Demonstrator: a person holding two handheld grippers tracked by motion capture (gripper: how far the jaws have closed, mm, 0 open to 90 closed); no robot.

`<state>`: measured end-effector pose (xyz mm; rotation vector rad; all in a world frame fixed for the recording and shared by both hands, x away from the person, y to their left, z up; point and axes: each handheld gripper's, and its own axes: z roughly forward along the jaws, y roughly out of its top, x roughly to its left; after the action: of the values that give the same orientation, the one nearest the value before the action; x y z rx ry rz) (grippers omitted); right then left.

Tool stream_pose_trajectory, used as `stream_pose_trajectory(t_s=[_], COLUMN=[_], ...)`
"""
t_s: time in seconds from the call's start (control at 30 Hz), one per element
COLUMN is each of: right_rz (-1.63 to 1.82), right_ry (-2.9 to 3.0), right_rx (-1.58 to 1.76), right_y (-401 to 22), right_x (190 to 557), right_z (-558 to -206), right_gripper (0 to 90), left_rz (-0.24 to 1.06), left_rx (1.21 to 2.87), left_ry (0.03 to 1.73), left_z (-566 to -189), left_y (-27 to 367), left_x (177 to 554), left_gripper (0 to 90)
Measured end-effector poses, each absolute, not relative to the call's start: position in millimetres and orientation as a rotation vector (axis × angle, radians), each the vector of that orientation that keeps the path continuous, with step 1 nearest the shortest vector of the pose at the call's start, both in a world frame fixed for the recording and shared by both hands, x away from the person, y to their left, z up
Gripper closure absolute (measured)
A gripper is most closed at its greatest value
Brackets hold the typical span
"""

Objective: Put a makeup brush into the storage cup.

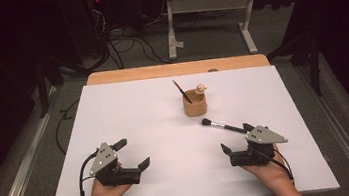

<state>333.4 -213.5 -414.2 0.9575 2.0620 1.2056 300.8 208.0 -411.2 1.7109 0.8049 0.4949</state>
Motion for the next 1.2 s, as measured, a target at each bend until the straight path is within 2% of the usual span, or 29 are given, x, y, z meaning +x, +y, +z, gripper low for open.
stream_pose_trajectory(t_s=[0.37,1.2], right_rz=[1.032,0.785], right_ry=[2.139,2.323], right_rx=[1.038,1.165], right_y=[-218.9,-239.9], right_x=[334.4,342.4], right_z=[-422.1,-417.5], right_gripper=[3.3,3.5], left_rz=[0.453,0.455], left_rx=[1.687,1.686], left_ry=[0.819,0.812], left_z=[-410.5,-409.8], left_y=[210.2,209.5], left_x=[304.1,302.0], left_gripper=[0.7,2.4])
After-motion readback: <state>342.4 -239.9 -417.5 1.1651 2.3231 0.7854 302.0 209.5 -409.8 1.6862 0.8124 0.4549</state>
